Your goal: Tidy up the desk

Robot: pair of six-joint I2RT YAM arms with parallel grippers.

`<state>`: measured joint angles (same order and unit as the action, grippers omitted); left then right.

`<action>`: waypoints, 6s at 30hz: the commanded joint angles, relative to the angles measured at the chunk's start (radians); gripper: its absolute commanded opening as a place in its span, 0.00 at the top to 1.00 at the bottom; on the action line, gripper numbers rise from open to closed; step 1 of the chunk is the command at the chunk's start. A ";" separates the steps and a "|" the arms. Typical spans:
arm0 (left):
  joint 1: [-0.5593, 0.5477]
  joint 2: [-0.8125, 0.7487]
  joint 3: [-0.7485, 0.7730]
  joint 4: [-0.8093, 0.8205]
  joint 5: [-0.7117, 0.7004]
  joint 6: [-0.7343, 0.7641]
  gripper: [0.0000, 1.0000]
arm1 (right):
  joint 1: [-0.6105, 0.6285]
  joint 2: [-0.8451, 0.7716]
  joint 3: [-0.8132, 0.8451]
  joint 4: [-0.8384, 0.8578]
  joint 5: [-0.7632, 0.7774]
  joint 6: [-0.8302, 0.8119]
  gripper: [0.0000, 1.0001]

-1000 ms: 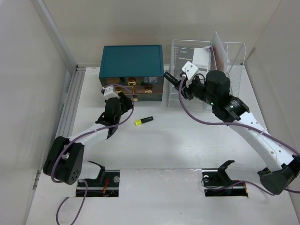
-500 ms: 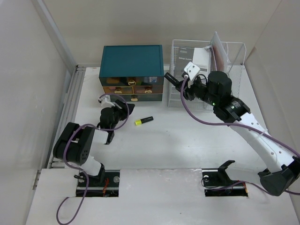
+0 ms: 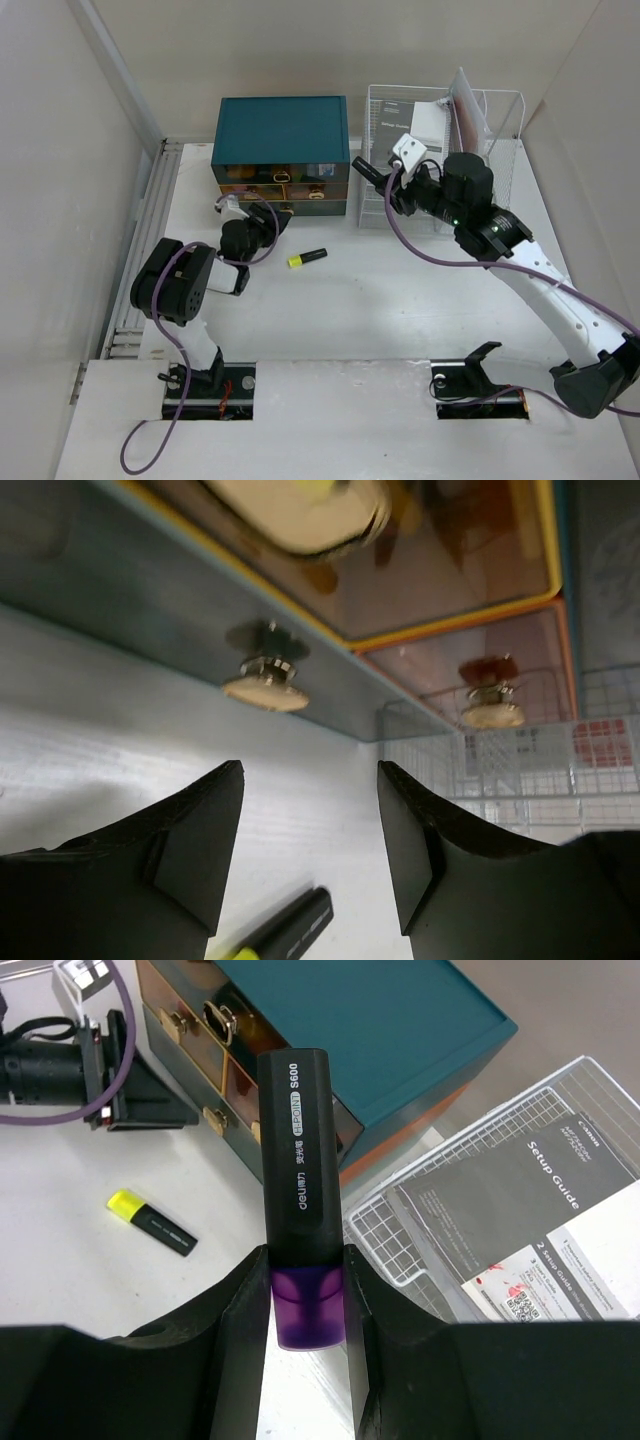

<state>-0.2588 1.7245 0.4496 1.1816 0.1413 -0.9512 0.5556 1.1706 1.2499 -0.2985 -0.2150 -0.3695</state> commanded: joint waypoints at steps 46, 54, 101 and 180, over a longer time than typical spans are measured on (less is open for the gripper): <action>-0.037 0.167 0.225 -0.109 -0.203 -0.090 0.72 | -0.025 -0.029 -0.023 0.073 -0.044 -0.003 1.00; -0.056 0.123 0.134 -0.063 -0.213 -0.109 0.88 | -0.025 -0.029 -0.032 0.073 -0.063 -0.003 1.00; -0.111 -0.049 -0.276 0.233 -0.213 -0.199 0.89 | 0.161 0.758 0.382 -0.054 0.118 -0.144 0.52; -0.111 -0.052 -0.232 0.213 -0.177 -0.205 0.93 | 0.305 0.684 0.154 -0.215 -0.084 -0.399 0.96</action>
<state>-0.3710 1.7058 0.2302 1.3273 -0.0505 -1.1690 0.8516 1.9606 1.3956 -0.5270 -0.3038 -0.8032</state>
